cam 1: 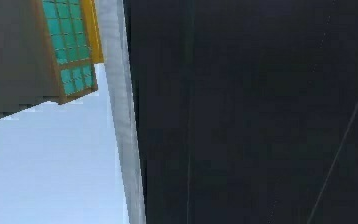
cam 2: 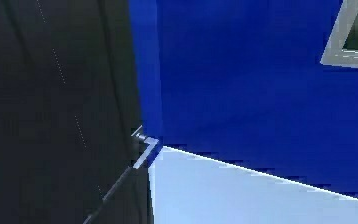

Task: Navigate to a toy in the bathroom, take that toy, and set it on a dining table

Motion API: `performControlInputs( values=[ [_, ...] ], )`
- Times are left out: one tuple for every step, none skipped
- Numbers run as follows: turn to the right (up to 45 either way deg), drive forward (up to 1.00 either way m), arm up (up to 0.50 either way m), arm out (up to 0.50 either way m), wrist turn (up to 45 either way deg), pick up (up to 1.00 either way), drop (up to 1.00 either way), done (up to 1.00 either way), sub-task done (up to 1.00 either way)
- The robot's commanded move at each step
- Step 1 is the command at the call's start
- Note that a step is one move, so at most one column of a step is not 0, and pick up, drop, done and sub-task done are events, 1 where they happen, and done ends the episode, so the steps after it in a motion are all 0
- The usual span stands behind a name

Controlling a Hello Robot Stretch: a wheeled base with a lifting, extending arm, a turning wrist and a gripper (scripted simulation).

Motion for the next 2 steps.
performControlInputs(
  values=[
    [-6.0,0.00,0.00,0.00,0.0,0.00,0.00,0.00,0.00],
    [0.0,0.05,0.00,0.00,0.0,0.00,0.00,0.00,0.00]
  ],
)
